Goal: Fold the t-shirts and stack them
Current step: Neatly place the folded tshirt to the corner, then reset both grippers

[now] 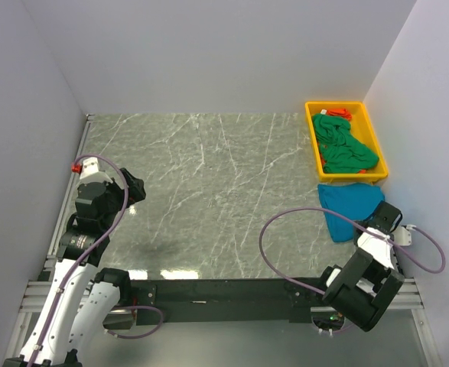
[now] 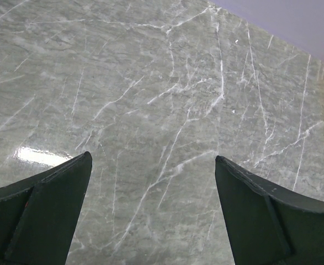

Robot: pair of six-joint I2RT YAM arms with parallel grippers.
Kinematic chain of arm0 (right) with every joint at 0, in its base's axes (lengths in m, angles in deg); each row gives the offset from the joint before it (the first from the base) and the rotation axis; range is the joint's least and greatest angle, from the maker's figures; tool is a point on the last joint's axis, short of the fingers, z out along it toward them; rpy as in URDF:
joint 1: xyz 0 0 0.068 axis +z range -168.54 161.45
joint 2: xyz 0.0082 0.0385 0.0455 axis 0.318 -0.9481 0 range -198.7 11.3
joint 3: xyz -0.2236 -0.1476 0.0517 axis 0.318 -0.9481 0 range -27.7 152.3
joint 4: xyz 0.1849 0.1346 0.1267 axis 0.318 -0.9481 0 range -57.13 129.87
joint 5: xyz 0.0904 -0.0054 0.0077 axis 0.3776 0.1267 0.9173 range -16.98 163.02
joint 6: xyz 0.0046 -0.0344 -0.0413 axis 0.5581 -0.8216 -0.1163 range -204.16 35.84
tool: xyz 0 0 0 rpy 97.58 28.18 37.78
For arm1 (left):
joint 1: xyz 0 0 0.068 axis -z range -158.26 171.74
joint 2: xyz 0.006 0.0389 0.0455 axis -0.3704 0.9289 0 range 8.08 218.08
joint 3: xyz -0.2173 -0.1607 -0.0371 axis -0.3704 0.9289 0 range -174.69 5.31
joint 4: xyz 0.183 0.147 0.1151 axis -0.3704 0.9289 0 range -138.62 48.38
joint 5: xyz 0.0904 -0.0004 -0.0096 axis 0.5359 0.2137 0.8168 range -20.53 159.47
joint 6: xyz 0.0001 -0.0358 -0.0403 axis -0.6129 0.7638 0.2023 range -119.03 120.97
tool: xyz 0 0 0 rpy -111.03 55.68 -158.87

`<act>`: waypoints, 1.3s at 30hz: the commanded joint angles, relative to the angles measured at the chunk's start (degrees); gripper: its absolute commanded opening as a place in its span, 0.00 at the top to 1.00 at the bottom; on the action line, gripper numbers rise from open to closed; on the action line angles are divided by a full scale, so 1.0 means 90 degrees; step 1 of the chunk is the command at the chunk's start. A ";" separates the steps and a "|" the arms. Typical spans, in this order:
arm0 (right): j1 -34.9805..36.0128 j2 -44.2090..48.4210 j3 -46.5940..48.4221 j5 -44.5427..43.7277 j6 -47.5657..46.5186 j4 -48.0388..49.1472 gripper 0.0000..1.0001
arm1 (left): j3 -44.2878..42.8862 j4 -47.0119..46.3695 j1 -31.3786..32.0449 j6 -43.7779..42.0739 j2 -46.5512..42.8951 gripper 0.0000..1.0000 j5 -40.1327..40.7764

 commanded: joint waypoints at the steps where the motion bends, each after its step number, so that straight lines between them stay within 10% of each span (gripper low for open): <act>1: -0.0015 -0.0172 -0.0076 0.0259 -0.0209 0.0080 0.58 | -0.0032 -0.0235 0.0014 -0.0118 0.0028 0.01 0.0078; 27: 0.0366 -0.0748 0.0499 0.0299 -0.0375 0.0140 0.55 | -0.0032 -0.0167 0.0024 -0.0109 0.0019 0.01 0.0215; 39: 0.0668 0.0978 0.0589 0.0726 -0.0035 -0.1423 0.18 | -0.0032 -0.0157 0.0014 -0.0079 0.0009 0.01 0.0215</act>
